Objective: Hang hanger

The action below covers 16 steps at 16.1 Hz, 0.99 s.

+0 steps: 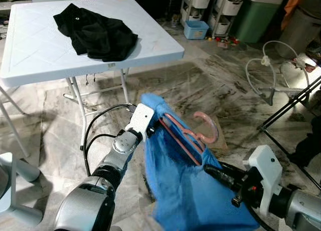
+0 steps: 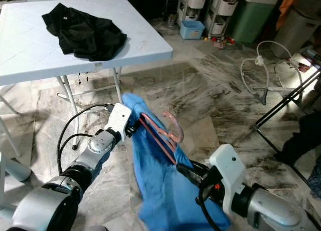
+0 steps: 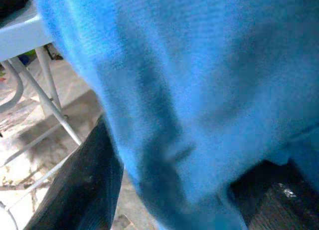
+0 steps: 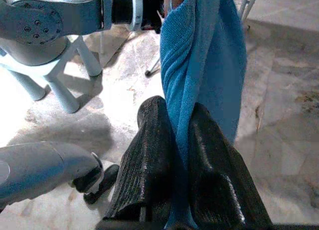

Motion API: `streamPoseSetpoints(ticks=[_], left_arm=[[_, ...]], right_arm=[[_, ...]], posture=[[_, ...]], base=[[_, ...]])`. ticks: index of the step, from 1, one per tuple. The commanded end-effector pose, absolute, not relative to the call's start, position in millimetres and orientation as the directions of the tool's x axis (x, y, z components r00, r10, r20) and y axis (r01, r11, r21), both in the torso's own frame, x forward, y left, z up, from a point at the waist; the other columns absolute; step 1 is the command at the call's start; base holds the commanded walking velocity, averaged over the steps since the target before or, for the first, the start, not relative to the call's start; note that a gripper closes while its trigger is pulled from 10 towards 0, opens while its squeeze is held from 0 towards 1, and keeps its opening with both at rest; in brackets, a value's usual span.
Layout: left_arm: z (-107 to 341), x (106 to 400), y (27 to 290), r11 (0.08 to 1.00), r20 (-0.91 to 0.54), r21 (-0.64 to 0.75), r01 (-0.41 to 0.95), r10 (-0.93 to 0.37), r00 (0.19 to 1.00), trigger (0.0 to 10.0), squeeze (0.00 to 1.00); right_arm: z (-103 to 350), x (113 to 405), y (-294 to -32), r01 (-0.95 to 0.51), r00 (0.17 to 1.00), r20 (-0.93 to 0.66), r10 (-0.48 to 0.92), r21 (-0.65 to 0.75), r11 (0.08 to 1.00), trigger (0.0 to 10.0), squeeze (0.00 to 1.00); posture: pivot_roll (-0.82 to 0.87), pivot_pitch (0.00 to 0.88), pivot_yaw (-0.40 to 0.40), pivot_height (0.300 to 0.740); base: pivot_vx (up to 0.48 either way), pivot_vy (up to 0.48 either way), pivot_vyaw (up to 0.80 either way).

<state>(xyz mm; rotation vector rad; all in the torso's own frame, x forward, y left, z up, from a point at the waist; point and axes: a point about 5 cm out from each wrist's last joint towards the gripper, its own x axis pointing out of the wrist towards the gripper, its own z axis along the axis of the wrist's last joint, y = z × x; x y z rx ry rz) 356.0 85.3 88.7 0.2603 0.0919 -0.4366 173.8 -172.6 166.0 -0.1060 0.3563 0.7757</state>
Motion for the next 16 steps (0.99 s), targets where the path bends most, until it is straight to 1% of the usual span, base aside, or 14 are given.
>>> streamPoseSetpoints(ticks=[1, 6, 10, 13, 16], left_arm=[[90, 357, 84, 0.874, -0.138, 0.239, 0.424, -0.402, 0.905, 0.0, 0.00], [92, 358, 86, 0.882, -0.122, 0.234, 0.409, -0.390, 0.913, 0.0, 0.00], [91, 357, 86, 0.873, -0.132, 0.222, 0.435, -0.415, 0.900, 0.0, 0.00], [96, 359, 86, 0.868, -0.118, 0.214, 0.447, -0.432, 0.894, 0.0, 0.00], [103, 365, 91, 0.882, -0.100, 0.217, 0.418, -0.405, 0.909, 0.0, 0.00]], right_arm=[[176, 171, -173, -0.715, 0.659, -0.335, 0.673, 0.001, 0.700, 10.0, 0.00], [171, 175, -176, -0.697, 0.673, -0.362, 0.645, -0.016, 0.717, 10.0, 0.00], [162, 186, -183, -0.634, 0.725, -0.409, 0.554, -0.081, 0.769, 10.0, 0.00], [154, 186, -182, -0.651, 0.705, -0.458, 0.542, -0.114, 0.750, 10.0, 0.00], [145, 178, -190, -0.676, 0.668, -0.538, 0.514, -0.149, 0.721, 10.0, 0.00]], posture=[[0.01, 0.055, -0.106, 0.740], [0.02, 0.061, -0.106, 0.740], [0.02, 0.065, -0.106, 0.740], [0.03, 0.067, -0.107, 0.740], [0.03, 0.070, -0.109, 0.740]], base=[[0.000, 0.000, 0.00], [0.000, 0.000, 0.00], [0.000, 0.000, 0.00], [0.000, 0.000, 0.00], [0.000, 0.000, 0.00]])
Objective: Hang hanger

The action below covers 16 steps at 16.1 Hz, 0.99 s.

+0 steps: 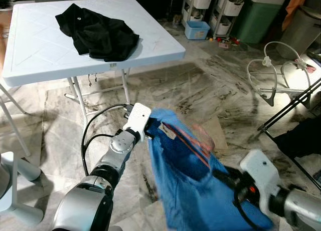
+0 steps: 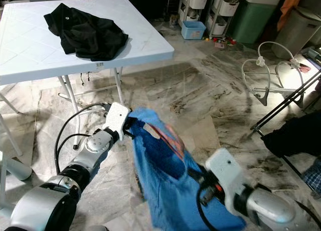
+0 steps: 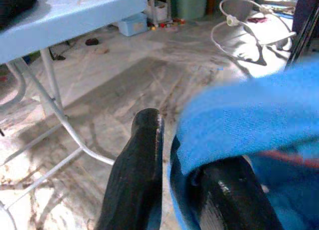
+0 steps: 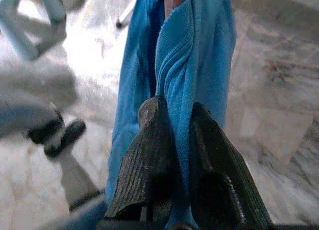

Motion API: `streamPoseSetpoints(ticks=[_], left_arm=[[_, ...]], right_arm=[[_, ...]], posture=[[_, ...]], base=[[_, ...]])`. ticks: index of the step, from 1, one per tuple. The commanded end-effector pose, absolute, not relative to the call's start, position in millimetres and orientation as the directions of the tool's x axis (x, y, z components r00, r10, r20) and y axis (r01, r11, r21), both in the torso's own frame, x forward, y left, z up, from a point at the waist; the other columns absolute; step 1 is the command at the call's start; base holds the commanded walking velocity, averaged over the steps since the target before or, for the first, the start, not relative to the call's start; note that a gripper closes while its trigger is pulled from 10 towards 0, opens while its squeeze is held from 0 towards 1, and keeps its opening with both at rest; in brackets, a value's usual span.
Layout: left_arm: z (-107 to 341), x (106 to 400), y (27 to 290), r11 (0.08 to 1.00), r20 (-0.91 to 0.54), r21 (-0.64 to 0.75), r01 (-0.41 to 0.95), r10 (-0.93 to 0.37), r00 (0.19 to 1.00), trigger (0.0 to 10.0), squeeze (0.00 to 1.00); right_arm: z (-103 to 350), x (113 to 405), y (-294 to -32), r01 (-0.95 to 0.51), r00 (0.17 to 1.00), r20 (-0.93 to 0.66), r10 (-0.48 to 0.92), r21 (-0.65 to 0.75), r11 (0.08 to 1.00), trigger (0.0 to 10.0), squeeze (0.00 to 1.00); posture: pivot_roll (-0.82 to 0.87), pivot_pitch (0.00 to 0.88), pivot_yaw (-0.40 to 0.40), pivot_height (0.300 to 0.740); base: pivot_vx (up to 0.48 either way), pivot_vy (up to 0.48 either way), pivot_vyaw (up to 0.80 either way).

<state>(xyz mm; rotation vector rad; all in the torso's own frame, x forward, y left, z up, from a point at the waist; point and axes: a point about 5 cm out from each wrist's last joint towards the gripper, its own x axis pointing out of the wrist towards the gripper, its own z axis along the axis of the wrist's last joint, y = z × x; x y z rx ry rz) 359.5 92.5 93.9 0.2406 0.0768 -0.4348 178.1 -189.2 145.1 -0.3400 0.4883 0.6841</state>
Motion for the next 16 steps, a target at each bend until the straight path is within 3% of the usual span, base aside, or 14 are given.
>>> streamPoseSetpoints(ticks=[1, 8, 12, 16], left_arm=[[104, 365, 91, 0.884, -0.097, 0.217, 0.414, -0.402, 0.910, 0.0, 0.00], [102, 364, 88, 0.878, -0.109, 0.203, 0.434, -0.421, 0.901, 0.0, 0.00], [98, 364, 93, 0.878, -0.149, 0.211, 0.430, -0.406, 0.902, 0.0, 0.00], [96, 363, 92, 0.873, -0.157, 0.215, 0.438, -0.412, 0.898, 0.0, 0.00]], right_arm=[[144, 177, -192, -0.678, 0.663, -0.550, 0.507, -0.156, 0.718, 10.0, 0.00], [123, 176, -205, -0.699, 0.643, -0.655, 0.397, -0.289, 0.654, 10.0, 0.00], [149, 167, -214, -0.696, 0.664, -0.584, 0.467, -0.254, 0.672, 10.0, 0.00], [160, 152, -239, -0.685, 0.660, -0.621, 0.423, -0.265, 0.679, 10.0, 0.00]], posture=[[0.03, 0.070, -0.109, 0.740], [0.03, 0.072, -0.104, 0.740], [0.02, 0.071, -0.099, 0.740], [0.02, 0.068, -0.095, 0.740]], base=[[0.000, 0.000, 0.00], [0.000, 0.000, 0.00], [0.000, 0.000, 0.00], [0.000, 0.000, 0.00]])
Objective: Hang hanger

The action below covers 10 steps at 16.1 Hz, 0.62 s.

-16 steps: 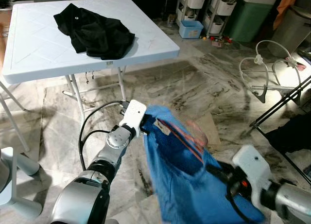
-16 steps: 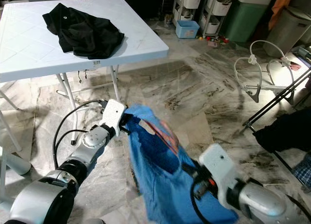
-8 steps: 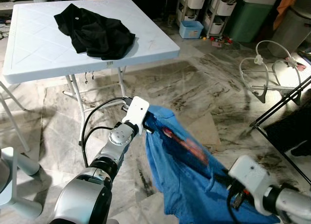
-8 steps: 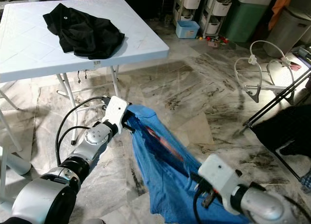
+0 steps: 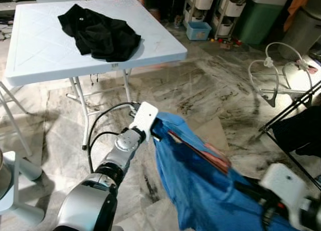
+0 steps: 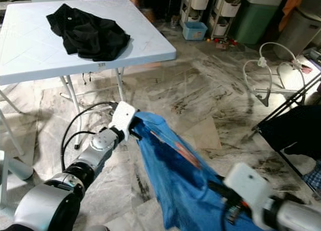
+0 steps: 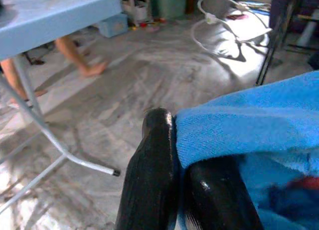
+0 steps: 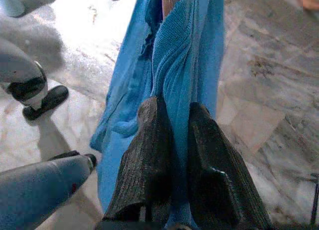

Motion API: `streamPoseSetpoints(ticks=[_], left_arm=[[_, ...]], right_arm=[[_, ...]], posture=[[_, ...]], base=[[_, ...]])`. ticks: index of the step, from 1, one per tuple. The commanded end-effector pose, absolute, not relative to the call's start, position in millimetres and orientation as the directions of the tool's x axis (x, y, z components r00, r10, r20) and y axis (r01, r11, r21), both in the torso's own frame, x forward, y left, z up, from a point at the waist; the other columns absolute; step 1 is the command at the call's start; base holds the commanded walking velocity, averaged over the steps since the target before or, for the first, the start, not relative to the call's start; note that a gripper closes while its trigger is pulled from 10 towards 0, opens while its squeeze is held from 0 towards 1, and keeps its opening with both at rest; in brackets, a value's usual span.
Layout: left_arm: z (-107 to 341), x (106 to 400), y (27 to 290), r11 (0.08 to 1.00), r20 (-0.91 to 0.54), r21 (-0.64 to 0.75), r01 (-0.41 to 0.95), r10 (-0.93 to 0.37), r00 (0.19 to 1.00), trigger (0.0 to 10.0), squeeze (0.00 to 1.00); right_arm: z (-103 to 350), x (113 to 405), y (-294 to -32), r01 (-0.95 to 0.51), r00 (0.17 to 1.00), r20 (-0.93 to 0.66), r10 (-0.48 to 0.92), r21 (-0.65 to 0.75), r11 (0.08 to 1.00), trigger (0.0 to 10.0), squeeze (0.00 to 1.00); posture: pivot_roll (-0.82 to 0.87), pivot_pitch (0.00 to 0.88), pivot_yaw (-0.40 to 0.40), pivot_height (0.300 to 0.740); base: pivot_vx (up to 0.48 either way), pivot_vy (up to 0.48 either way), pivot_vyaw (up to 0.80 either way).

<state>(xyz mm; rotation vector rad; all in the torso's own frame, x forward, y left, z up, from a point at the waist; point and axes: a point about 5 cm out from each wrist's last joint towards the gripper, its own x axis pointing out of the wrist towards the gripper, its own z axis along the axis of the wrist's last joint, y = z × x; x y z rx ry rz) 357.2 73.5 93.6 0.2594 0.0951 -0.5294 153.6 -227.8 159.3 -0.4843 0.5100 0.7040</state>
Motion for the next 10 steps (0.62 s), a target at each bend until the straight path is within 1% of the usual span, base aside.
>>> streamPoseSetpoints(ticks=[1, 3, 4, 5, 9, 10], left_arm=[[92, 361, 91, 0.866, -0.179, 0.216, 0.450, -0.418, 0.891, 0.0, 0.00], [88, 359, 90, 0.859, -0.201, 0.216, 0.465, -0.427, 0.882, 0.0, 0.00], [83, 357, 87, 0.852, -0.225, 0.204, 0.482, -0.438, 0.870, 0.0, 0.00], [83, 356, 86, 0.846, -0.229, 0.200, 0.495, -0.451, 0.863, 0.0, 0.00], [80, 354, 83, 0.839, -0.240, 0.191, 0.510, -0.464, 0.853, 0.0, 0.00], [83, 354, 82, 0.841, -0.221, 0.195, 0.505, -0.464, 0.858, 3.7, 0.00]], right_arm=[[169, 152, -240, -0.673, 0.680, -0.586, 0.440, -0.261, 0.692, 10.0, 0.00], [177, 152, -238, -0.681, 0.681, -0.564, 0.467, -0.254, 0.686, 10.0, 0.00], [185, 153, -232, -0.696, 0.681, -0.511, 0.525, -0.228, 0.681, 10.0, 0.00], [189, 152, -228, -0.707, 0.674, -0.500, 0.544, -0.223, 0.671, 10.0, 0.00], [189, 151, -228, -0.710, 0.672, -0.487, 0.558, -0.208, 0.673, 10.0, 0.00], [182, 153, -228, -0.704, 0.672, -0.517, 0.531, -0.221, 0.675, 10.0, 0.00]], posture=[[0.02, 0.066, -0.094, 0.740], [0.01, 0.065, -0.090, 0.740], [0.01, 0.064, -0.092, 0.740], [0.01, 0.064, -0.092, 0.740], [0.01, 0.067, -0.093, 0.740], [0.02, 0.069, -0.094, 0.740]], base=[[0.000, 0.000, 0.00], [0.000, 0.000, 0.00], [0.000, 0.000, 0.00], [0.000, 0.000, 0.00], [0.000, 0.000, 0.00], [0.000, 0.000, 0.00]])
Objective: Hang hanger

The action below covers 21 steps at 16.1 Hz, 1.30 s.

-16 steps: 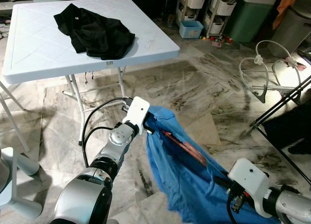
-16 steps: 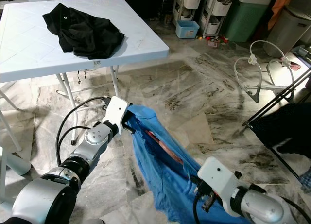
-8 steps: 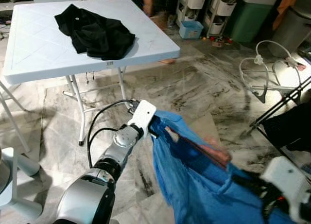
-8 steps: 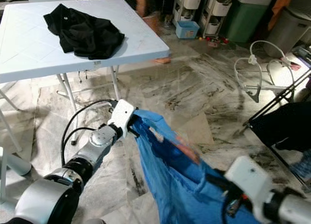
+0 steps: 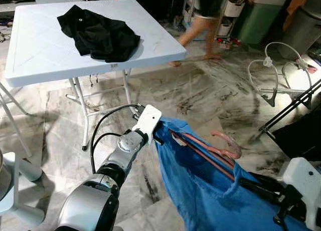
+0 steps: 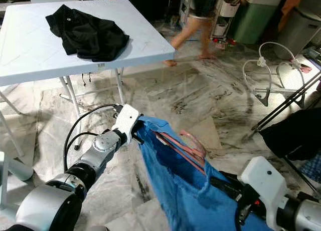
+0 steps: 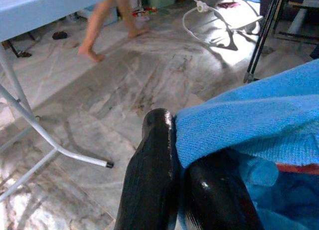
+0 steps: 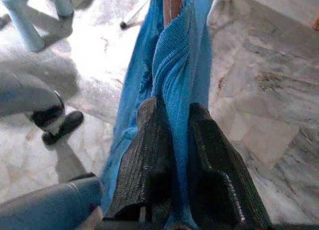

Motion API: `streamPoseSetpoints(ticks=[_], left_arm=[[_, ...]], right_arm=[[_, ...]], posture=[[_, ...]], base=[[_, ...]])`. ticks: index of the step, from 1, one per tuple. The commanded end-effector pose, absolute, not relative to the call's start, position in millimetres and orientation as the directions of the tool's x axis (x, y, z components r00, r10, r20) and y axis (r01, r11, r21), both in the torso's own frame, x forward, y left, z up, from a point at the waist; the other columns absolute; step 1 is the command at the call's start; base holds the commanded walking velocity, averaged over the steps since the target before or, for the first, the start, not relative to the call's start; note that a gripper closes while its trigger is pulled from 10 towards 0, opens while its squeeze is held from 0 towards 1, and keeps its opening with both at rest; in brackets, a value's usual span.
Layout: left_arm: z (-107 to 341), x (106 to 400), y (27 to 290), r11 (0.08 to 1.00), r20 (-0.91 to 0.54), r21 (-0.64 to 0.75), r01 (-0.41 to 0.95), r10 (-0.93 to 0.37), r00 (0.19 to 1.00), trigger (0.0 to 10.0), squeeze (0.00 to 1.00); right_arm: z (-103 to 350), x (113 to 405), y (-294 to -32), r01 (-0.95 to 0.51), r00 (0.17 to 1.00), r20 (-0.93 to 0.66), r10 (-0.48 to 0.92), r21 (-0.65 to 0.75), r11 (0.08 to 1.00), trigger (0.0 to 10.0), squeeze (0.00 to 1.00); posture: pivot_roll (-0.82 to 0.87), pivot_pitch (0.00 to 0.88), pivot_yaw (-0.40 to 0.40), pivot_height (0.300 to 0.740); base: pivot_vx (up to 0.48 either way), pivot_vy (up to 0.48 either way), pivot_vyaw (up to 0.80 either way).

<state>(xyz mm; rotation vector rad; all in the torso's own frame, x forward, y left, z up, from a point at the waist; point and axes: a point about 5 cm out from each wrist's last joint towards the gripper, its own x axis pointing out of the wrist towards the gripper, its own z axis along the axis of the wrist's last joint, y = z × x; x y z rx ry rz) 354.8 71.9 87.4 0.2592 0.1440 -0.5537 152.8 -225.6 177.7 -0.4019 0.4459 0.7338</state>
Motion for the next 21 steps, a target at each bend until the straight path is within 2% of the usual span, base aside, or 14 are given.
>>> streamPoseSetpoints(ticks=[1, 2, 5, 7, 11, 13, 18, 19, 21], left_arm=[[85, 355, 78, 0.838, -0.207, 0.174, 0.516, -0.482, 0.852, 8.4, 0.84], [82, 351, 73, 0.809, -0.226, 0.131, 0.573, -0.539, 0.812, 10.0, 1.00], [79, 348, 65, 0.787, -0.232, -0.042, 0.616, -0.607, 0.760, 10.0, 1.00], [83, 347, 59, 0.727, -0.209, -0.183, 0.662, -0.686, 0.696, 10.0, 1.00], [91, 345, 50, 0.619, -0.152, -0.244, 0.747, -0.785, 0.601, 10.0, 1.00], [97, 344, 46, 0.564, -0.088, -0.303, 0.768, -0.819, 0.567, 10.0, 1.00], [102, 342, 48, 0.574, -0.057, -0.167, 0.801, -0.817, 0.574, 10.0, 1.00], [97, 339, 49, 0.599, -0.081, -0.088, 0.796, -0.801, 0.593, 10.0, 1.00], [95, 338, 48, 0.606, -0.089, -0.056, 0.794, -0.795, 0.600, 10.0, 1.00]], right_arm=[[172, 155, -226, -0.705, 0.662, -0.545, 0.514, -0.220, 0.675, 10.0, 0.00], [167, 155, -215, -0.723, 0.644, -0.534, 0.548, -0.190, 0.665, 10.0, 0.00], [167, 157, -206, -0.726, 0.644, -0.491, 0.587, -0.149, 0.672, 10.0, 0.00], [163, 159, -206, -0.719, 0.651, -0.496, 0.576, -0.157, 0.677, 10.0, 0.00], [170, 181, -202, -0.629, 0.753, -0.368, 0.545, -0.160, 0.761, 10.0, 0.00], [168, 190, -203, -0.597, 0.780, -0.361, 0.512, -0.183, 0.781, 10.0, 0.00], [168, 198, -203, -0.578, 0.795, -0.350, 0.495, -0.193, 0.793, 10.0, 0.00], [175, 202, -202, -0.567, 0.808, -0.323, 0.492, -0.199, 0.799, 10.0, 0.00], [180, 204, -201, -0.561, 0.815, -0.305, 0.492, -0.207, 0.802, 10.0, 0.00]], posture=[[0.02, 0.070, -0.094, 0.740], [0.02, 0.073, -0.093, 0.740], [0.02, 0.078, -0.091, 0.740], [0.02, 0.083, -0.089, 0.740], [0.03, 0.082, -0.088, 0.740], [0.04, 0.083, -0.089, 0.740], [0.05, 0.080, -0.098, 0.740], [0.05, 0.080, -0.099, 0.740], [0.05, 0.079, -0.097, 0.740]], base=[[0.000, 0.000, 0.00], [0.000, 0.000, 0.00], [0.000, 0.000, 0.00], [0.000, 0.000, 0.00], [0.000, 0.000, 0.00], [0.000, 0.000, 0.00], [0.000, 0.000, 0.00], [0.000, 0.000, 0.00], [0.000, 0.000, 0.00]])
